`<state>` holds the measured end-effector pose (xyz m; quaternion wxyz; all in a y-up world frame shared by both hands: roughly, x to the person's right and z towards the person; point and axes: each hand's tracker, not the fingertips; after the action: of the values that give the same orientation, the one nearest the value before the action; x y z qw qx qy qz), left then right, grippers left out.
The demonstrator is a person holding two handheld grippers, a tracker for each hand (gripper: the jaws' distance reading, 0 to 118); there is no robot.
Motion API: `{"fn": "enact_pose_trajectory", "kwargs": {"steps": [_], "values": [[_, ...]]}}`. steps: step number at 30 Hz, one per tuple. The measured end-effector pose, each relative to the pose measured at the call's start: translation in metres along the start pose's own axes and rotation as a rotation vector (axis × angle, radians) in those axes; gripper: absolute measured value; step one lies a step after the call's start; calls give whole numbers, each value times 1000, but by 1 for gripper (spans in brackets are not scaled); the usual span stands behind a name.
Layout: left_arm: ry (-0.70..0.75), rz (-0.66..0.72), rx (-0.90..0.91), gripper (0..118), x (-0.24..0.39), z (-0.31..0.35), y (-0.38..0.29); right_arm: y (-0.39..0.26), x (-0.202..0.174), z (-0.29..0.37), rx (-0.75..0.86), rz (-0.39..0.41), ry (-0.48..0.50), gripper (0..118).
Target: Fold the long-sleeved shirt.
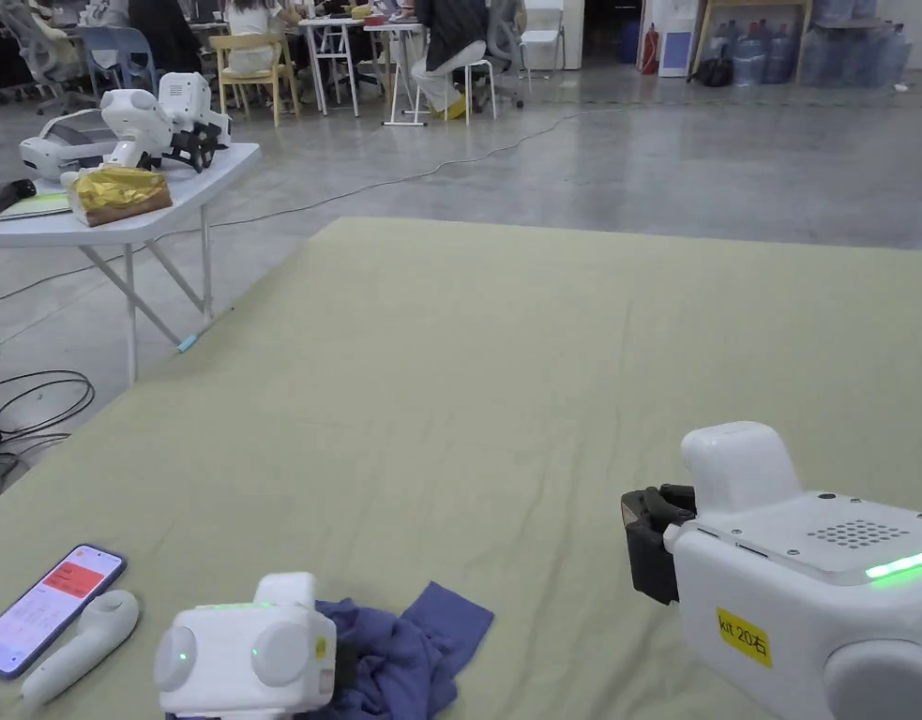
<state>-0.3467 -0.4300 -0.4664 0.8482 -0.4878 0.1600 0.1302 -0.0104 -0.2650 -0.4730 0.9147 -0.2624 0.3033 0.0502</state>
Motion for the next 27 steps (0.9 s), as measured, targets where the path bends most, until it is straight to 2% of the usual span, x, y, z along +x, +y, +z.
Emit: {"fn": "enact_pose_trajectory", "kwargs": {"steps": [1,3,10,15,18,21,24,27], "values": [[-24,14,29,25,3,24,8,1,4,4,8,-17,-2,0],[-100,-1,130,22,19,71,24,4,12,16,37,-64,-3,0],[-355,-137,440,21,107,248,88,27,49,77,171,-157,-54,0],[-449,-253,566,21,190,321,105,44,80,130,276,-163,-137,0],[-505,-293,566,21,246,335,101,50,103,163,320,-177,-205,0],[-539,-352,522,21,307,318,84,49,129,192,353,-193,-261,0],[-540,-394,384,21,368,266,51,35,157,210,336,-199,-338,0],[-549,-431,209,21,414,180,20,13,179,215,303,-208,-397,0]]}}
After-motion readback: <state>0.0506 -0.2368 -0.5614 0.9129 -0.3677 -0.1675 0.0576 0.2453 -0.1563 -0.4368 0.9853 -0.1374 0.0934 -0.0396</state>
